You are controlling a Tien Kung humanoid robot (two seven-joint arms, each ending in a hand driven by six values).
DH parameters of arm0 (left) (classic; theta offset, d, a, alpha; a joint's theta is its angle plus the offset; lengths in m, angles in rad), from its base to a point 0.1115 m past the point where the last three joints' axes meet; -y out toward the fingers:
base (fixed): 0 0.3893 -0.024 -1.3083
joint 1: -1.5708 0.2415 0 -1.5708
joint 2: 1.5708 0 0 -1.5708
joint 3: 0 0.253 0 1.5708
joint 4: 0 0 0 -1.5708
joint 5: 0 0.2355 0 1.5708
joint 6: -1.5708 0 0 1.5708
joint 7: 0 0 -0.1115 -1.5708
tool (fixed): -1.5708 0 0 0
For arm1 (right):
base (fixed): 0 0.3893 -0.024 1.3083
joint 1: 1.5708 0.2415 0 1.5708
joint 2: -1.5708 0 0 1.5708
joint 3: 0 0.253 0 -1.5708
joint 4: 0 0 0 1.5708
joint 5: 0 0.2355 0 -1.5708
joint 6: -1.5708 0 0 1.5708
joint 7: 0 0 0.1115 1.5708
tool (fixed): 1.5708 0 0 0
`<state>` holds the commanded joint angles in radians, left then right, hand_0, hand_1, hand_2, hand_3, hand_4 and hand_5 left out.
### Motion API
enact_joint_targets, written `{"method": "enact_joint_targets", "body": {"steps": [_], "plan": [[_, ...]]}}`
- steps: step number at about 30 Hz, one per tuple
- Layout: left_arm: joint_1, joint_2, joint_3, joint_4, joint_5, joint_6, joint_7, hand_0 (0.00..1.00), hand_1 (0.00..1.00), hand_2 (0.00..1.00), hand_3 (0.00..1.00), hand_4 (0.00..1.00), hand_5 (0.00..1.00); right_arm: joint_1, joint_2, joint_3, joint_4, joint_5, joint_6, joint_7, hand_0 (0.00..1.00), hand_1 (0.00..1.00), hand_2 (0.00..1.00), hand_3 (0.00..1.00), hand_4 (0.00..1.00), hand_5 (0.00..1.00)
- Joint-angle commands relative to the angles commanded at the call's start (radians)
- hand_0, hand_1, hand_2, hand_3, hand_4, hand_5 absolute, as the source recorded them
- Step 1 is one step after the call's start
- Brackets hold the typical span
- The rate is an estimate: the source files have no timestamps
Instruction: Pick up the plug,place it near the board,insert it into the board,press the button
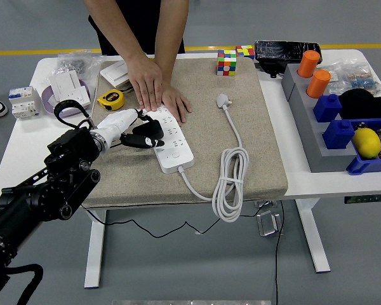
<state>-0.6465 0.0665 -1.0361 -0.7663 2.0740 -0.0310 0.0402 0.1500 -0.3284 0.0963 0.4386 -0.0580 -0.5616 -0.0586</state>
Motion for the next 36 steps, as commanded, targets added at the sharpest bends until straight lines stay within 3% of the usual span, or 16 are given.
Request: {"method": "enact_joint_targets", "body": {"steps": [1,6,7,24,25,36], "plan": [[0.0,0.0,0.002,0.002,0.004,0.003,-0.001,0.802,0.836,0.705,0.667,0.998,0.535,0.0,0.0,0.0,0.0,0.0,0.0,0.0,0.974,0.87,0.812,0.824,0.998,0.998],[0.0,-0.002,0.005,0.007,0.01,0.013,-0.01,0.802,0.836,0.705,0.667,0.998,0.535,0.0,-0.002,-0.002,0.0,0.0,0.0,0.0,0.974,0.87,0.812,0.824,0.998,0.998],[0.0,-0.002,0.004,0.007,0.013,0.018,-0.012,0.766,0.809,0.657,0.541,0.998,0.514,-0.001,-0.002,-0.002,0.0,0.001,0.0,0.001,0.976,0.87,0.812,0.824,0.998,0.998],[0.003,-0.009,0.005,0.037,0.068,0.095,-0.017,0.728,0.767,0.57,0.479,0.974,0.455,0.0,-0.007,-0.014,0.001,0.003,0.0,0.001,0.977,0.871,0.812,0.824,0.998,0.998],[0.003,-0.01,0.005,0.04,0.072,0.099,-0.017,0.708,0.747,0.556,0.475,0.911,0.403,0.0,-0.007,-0.014,0.001,0.003,0.0,0.001,0.977,0.871,0.812,0.824,0.998,0.998],[-0.003,-0.012,0.0,0.057,0.078,0.146,-0.022,0.684,0.725,0.536,0.441,0.854,0.427,0.001,-0.007,-0.015,0.001,0.003,0.0,0.001,0.978,0.873,0.812,0.824,0.998,0.998]]}}
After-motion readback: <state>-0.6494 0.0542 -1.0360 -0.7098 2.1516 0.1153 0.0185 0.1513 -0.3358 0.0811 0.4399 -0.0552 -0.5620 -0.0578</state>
